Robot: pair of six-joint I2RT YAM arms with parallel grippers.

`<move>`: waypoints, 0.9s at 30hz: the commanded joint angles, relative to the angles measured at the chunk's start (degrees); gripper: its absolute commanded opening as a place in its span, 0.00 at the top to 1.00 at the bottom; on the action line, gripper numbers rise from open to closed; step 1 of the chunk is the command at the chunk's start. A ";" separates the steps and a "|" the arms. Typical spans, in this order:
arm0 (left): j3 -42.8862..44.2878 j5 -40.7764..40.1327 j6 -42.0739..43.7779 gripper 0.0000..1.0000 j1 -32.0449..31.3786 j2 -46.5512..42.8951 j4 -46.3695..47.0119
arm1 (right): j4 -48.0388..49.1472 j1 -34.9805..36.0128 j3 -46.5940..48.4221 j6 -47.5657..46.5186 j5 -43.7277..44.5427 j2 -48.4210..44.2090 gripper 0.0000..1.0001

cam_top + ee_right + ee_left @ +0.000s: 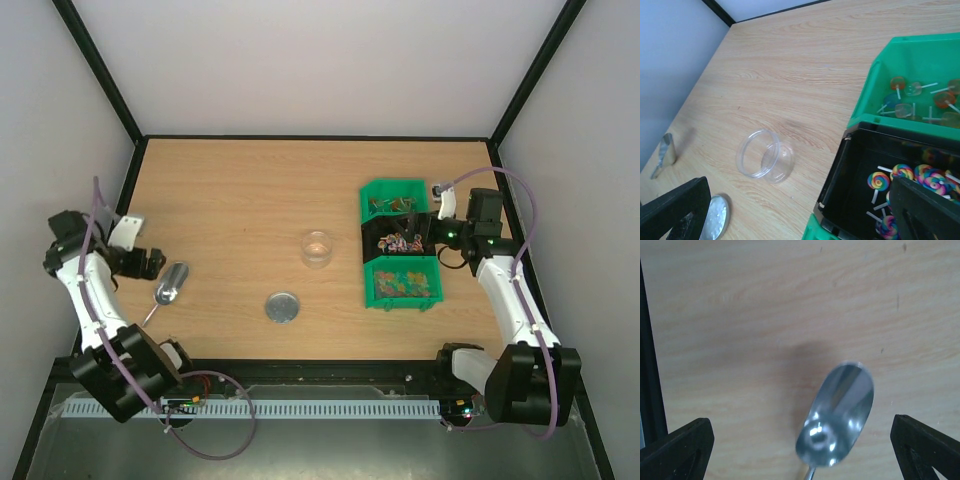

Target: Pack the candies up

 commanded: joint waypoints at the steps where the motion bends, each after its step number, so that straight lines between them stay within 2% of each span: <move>1: -3.55 4.53 14.72 0.01 8.35 -1.81 -8.63 | -0.57 0.04 0.72 -0.84 -5.16 0.84 0.01; 6: -6.64 6.27 25.08 0.00 17.96 -0.37 -12.54 | -1.30 0.19 1.26 -1.67 -5.72 2.88 0.02; 12: -13.12 5.28 36.00 0.01 27.49 -1.65 -11.74 | -1.08 0.41 1.41 -1.40 -6.18 4.00 0.01; 18: -19.04 4.31 42.57 0.04 30.25 -1.22 -9.06 | -1.29 1.00 1.82 -1.37 -6.47 5.25 0.01; 27: -26.11 5.08 44.13 0.11 31.30 -2.24 1.46 | -2.10 1.46 1.83 -2.12 -7.89 5.63 0.01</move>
